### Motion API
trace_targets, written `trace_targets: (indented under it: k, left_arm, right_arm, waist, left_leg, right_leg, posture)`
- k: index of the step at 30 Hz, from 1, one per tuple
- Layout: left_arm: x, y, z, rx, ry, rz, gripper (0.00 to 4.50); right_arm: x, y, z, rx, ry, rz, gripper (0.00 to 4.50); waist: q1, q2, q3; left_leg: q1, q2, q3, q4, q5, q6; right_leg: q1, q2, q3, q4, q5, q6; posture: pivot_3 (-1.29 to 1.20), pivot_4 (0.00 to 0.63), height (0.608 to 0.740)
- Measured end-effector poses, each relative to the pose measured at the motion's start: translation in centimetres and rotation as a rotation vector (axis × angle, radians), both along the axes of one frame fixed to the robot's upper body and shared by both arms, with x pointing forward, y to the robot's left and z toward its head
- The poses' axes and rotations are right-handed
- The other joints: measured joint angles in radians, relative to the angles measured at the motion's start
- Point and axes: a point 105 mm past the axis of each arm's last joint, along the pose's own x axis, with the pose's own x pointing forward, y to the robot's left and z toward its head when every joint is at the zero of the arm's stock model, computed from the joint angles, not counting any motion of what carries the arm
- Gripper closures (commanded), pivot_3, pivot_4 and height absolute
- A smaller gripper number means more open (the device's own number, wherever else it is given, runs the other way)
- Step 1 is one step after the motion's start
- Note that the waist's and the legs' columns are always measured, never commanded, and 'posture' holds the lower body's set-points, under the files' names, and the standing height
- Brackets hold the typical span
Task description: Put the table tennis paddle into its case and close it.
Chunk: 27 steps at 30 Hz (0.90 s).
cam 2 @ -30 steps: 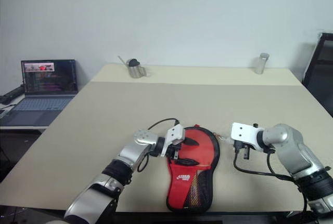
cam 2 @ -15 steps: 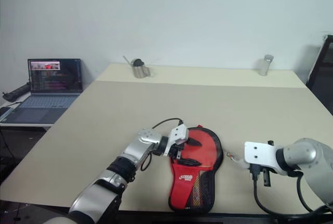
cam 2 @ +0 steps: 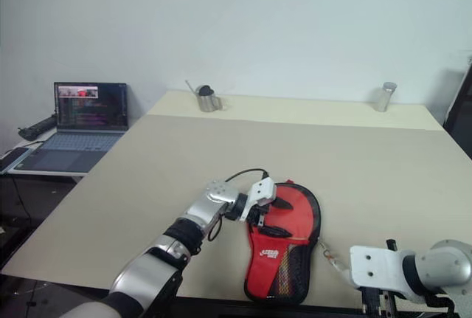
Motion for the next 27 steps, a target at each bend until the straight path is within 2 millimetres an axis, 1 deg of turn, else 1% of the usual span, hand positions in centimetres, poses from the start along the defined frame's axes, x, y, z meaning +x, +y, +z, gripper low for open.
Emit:
trace_targets:
  k: [2,6,12,16,23,27]
  left_arm:
    - [0.0,-0.3,0.0,-0.001,0.003,-0.006,0.37]
    - [-0.2,-0.9,-0.1,0.002,0.005,-0.021,0.37]
    - [-0.5,-2.0,-0.1,0.003,0.004,-0.046,0.37]
    - [-0.4,-2.4,-0.1,0.002,-0.004,-0.042,0.37]
    - [-0.3,-2.8,-0.1,0.005,-0.004,-0.041,0.37]
    - [-0.3,-3.1,-0.1,0.0,-0.009,-0.042,0.37]
  right_arm:
    - [-0.9,0.3,-0.1,0.006,0.021,-0.001,4.33]
    - [-2.0,0.3,-0.5,0.016,0.055,-0.015,4.33]
    - [-3.7,0.4,-1.0,0.051,0.113,0.014,4.33]
    - [-5.4,1.3,-2.0,0.101,0.194,0.047,4.33]
    - [-5.7,1.9,-2.5,0.109,0.198,0.051,4.33]
    - [-7.2,2.6,-2.8,0.155,0.275,0.071,4.33]
  waist:
    - [0.004,0.0,0.0]
    - [0.007,0.002,-0.002]
    - [0.015,0.003,-0.003]
    - [0.015,0.002,-0.003]
    - [0.008,0.002,-0.003]
    - [0.008,0.002,-0.003]
  left_leg:
    - [-0.001,0.0,-0.002,0.0,0.0,0.0]
    - [-0.001,-0.001,-0.005,0.0,-0.002,0.002]
    - [-0.001,-0.004,-0.007,0.0,-0.006,0.005]
    - [-0.001,-0.007,-0.009,0.0,-0.006,0.006]
    - [0.001,-0.01,-0.01,0.001,-0.006,0.006]
    - [0.001,-0.011,-0.011,0.001,-0.006,0.006]
  right_leg:
    - [0.001,0.0,-0.002,-0.002,0.0,0.0]
    - [0.006,-0.001,-0.006,-0.01,0.001,0.001]
    - [0.009,-0.005,-0.009,-0.011,-0.002,0.006]
    - [0.011,-0.012,-0.011,-0.011,-0.003,0.007]
    - [0.014,-0.015,-0.015,-0.011,-0.004,0.008]
    - [0.014,-0.016,-0.014,-0.011,-0.004,0.009]
  posture:
    - [0.0,0.15,0.74]
    - [0.0,0.15,0.74]
    - [0.0,0.15,0.74]
    - [0.0,0.15,0.74]
    - [0.0,0.15,0.74]
    - [0.0,0.15,0.74]
